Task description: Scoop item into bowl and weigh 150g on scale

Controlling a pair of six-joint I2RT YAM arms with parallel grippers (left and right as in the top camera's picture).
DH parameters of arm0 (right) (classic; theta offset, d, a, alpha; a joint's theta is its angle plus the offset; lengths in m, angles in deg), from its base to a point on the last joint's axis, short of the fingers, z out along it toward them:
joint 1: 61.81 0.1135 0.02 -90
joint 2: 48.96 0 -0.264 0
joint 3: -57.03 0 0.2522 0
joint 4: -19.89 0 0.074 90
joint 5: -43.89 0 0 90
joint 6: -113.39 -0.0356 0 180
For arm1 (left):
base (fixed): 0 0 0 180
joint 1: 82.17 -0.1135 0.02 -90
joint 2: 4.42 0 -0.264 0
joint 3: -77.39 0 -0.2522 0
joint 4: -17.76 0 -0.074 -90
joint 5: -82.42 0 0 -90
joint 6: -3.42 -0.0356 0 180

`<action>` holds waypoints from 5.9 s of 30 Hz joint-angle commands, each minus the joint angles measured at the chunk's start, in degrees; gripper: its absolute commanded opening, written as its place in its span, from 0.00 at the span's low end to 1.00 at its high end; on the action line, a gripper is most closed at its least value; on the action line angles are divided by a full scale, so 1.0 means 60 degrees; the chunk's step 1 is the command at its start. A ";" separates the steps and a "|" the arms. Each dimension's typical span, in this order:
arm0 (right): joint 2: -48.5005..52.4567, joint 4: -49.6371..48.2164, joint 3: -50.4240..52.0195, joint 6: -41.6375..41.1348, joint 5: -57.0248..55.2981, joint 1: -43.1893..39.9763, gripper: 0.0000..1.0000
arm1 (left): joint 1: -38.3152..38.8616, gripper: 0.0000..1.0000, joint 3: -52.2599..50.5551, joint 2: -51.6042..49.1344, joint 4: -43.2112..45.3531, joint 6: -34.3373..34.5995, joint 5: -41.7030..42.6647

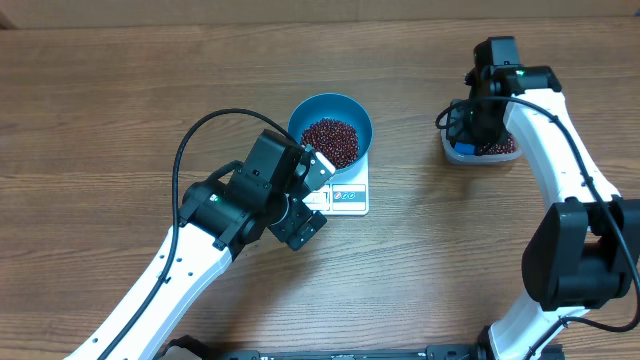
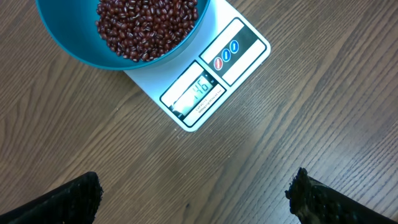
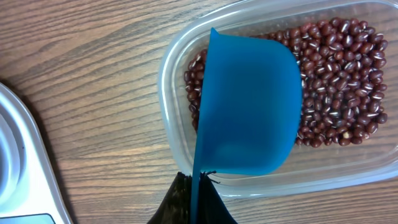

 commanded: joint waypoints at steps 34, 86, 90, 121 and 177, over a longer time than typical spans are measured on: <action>-0.0831 0.0958 -0.0772 0.1475 0.2739 -0.2670 0.04 | -0.0051 1.00 -0.0069 0.0036 0.0044 -0.0149 0.0146; -0.2102 0.0127 -0.1297 0.1821 0.3515 0.1953 0.04 | -0.0051 0.99 -0.0069 0.0036 0.0040 -0.0149 0.0146; -0.2102 0.0120 -0.1297 0.1825 0.3031 0.2288 0.04 | -0.0051 0.99 -0.0069 0.0036 0.0040 -0.0149 0.0146; -0.1865 -0.0415 -0.1297 0.2044 0.0929 0.3570 0.04 | -0.0051 0.99 -0.0069 0.0036 0.0040 -0.0149 0.0146; -0.1840 -0.0415 -0.1297 0.2630 0.1661 0.3577 0.04 | -0.0051 1.00 -0.0069 0.0033 0.0040 -0.0149 0.0146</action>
